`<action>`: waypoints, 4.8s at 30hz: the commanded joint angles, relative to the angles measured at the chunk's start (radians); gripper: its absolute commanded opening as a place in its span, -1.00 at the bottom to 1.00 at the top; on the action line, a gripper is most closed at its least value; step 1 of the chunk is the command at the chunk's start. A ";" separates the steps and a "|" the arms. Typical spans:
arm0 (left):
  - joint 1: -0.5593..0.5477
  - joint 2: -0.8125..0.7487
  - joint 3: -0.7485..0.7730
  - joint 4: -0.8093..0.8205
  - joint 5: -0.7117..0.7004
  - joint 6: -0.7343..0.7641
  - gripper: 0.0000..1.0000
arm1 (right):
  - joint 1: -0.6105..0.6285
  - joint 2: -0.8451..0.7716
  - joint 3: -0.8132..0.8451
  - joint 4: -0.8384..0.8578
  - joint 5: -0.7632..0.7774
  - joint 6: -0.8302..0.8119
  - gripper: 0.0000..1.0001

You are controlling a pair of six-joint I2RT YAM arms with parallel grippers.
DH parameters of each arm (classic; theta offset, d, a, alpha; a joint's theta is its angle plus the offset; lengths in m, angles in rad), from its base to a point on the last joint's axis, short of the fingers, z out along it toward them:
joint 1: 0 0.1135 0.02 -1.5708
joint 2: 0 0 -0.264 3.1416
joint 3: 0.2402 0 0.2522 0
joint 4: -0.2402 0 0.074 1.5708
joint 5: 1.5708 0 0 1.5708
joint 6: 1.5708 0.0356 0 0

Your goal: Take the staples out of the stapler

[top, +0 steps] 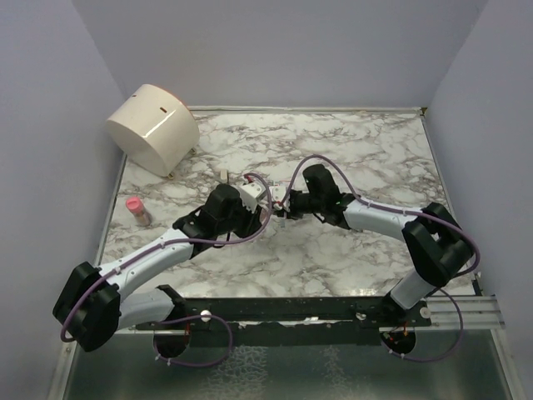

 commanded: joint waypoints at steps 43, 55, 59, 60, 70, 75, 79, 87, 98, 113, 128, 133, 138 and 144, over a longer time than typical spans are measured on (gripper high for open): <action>0.031 -0.011 -0.082 0.036 -0.178 -0.575 -1.00 | 0.047 0.020 -0.108 0.356 -0.041 0.187 0.08; 0.063 -0.026 0.046 0.015 0.265 -0.245 -1.00 | -0.210 -0.218 -0.230 0.412 -0.350 0.949 0.99; 0.065 -0.011 0.115 -0.046 0.405 -0.108 -1.00 | -0.211 -0.224 -0.166 0.324 -0.490 0.939 0.95; 0.065 -0.014 0.122 -0.050 0.439 -0.085 -1.00 | -0.211 -0.213 -0.142 0.300 -0.547 0.926 0.93; 0.063 0.001 0.151 -0.077 0.635 0.006 -1.00 | -0.205 -0.084 -0.068 0.345 -0.825 1.057 0.52; 0.064 0.007 0.135 -0.058 0.674 0.001 -1.00 | -0.197 -0.050 -0.059 0.392 -0.865 1.093 0.17; 0.064 0.015 0.137 -0.064 0.679 0.010 -1.00 | -0.192 -0.032 -0.052 0.395 -0.875 1.102 -0.01; 0.064 0.024 0.133 -0.075 0.692 0.019 -1.00 | -0.191 -0.040 -0.040 0.410 -0.878 1.126 -0.04; 0.065 0.045 0.153 -0.086 0.697 0.031 -1.00 | -0.178 -0.044 -0.052 0.423 -0.896 1.122 -0.88; 0.066 -0.037 0.195 -0.064 0.162 -0.037 0.28 | -0.179 -0.188 -0.243 0.440 -0.311 1.056 -0.98; 0.077 -0.164 0.137 -0.003 -0.279 0.019 0.48 | -0.120 -0.186 -0.239 0.155 0.570 0.819 -0.98; 0.085 -0.199 0.124 0.007 -0.279 0.034 0.48 | -0.060 -0.044 -0.118 -0.015 0.582 0.836 -0.98; 0.086 -0.223 0.102 0.006 -0.279 0.026 0.49 | -0.042 0.025 -0.071 -0.114 0.572 0.911 -0.98; 0.087 -0.226 0.101 0.010 -0.275 0.031 0.49 | -0.042 -0.028 0.038 -0.197 0.620 0.896 -0.98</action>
